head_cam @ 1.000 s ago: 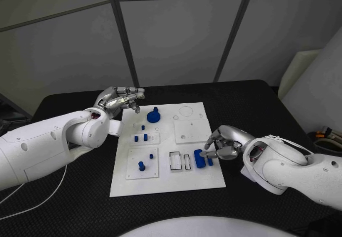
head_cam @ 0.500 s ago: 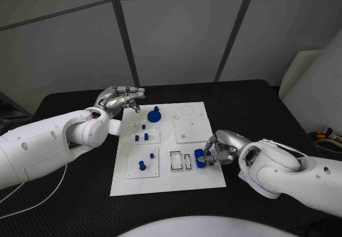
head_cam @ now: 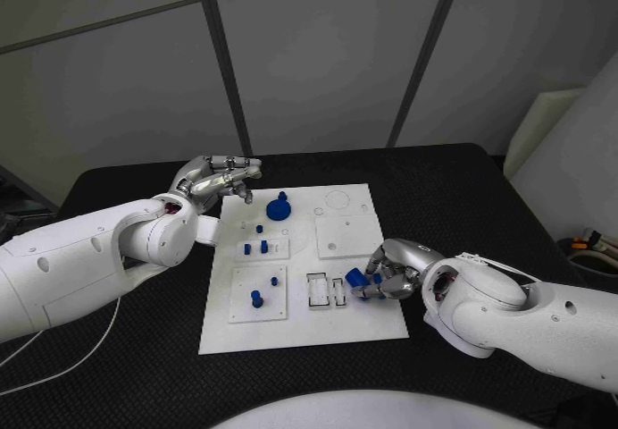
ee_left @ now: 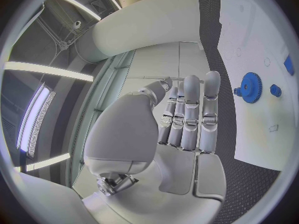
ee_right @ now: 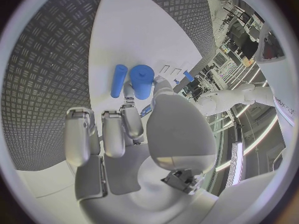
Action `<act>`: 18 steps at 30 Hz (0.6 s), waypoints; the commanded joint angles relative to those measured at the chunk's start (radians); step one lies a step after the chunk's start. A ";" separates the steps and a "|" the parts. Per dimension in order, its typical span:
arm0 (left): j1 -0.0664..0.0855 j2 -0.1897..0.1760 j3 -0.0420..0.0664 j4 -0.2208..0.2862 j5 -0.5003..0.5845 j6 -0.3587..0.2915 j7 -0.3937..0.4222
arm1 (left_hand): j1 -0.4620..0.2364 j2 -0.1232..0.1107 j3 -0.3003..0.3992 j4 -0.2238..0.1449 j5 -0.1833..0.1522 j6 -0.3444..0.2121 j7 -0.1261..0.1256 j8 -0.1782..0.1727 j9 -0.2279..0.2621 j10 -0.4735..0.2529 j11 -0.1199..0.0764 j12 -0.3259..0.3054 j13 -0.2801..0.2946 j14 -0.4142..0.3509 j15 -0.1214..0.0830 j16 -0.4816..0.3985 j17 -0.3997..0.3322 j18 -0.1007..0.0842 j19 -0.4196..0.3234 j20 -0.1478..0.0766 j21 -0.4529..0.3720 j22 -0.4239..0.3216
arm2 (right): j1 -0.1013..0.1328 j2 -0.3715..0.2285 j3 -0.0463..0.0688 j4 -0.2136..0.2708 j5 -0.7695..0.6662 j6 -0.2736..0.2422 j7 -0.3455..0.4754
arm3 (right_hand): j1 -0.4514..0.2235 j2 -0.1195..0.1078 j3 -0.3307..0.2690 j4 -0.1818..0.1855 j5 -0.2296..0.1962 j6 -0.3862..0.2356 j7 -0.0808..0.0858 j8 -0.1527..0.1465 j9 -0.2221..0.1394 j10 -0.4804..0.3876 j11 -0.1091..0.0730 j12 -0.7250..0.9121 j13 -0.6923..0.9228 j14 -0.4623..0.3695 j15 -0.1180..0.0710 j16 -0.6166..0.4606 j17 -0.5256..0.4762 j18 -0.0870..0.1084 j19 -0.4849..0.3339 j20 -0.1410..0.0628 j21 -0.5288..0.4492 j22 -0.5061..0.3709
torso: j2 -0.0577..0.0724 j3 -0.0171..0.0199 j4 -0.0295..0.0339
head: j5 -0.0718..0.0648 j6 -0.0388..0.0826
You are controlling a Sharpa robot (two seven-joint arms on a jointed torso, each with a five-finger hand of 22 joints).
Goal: Assemble the parts on the task board
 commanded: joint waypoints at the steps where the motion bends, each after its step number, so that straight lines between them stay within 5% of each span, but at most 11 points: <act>1: 0.001 0.000 0.001 0.003 0.002 0.013 0.005 | -0.002 0.011 -0.004 0.001 -0.002 0.000 0.003 0.001 -0.001 -0.007 0.002 0.006 0.001 -0.007 -0.003 0.003 -0.001 0.035 -0.006 0.001 -0.001 -0.001 | -0.004 0.011 -0.001 -0.009 -0.011 0.027 -0.027 | -0.012 0.001 -0.009 0.000 0.001 -0.006 -0.002 0.006 -0.001 0.009 -0.001 0.004 0.002 0.060 0.001 0.005 0.028 -0.018 0.029 0.002 0.004 0.162 | -0.001 0.0001 -0.0005 | 0.003 -0.002; 18: 0.001 -0.003 0.001 0.006 0.002 0.013 0.006 | -0.002 0.013 -0.005 0.002 -0.002 0.000 0.003 0.001 -0.001 -0.009 0.002 0.007 0.001 -0.007 -0.002 0.004 -0.002 0.035 -0.005 0.001 -0.002 -0.002 | -0.012 0.020 -0.001 -0.007 0.002 -0.057 -0.026 | 0.018 0.056 -0.006 -0.005 0.099 0.016 -0.016 0.042 0.023 0.014 -0.013 0.004 0.018 0.062 -0.009 0.011 0.043 -0.020 0.036 -0.006 0.010 0.171 | -0.002 0.0000 -0.0034 | 0.009 -0.003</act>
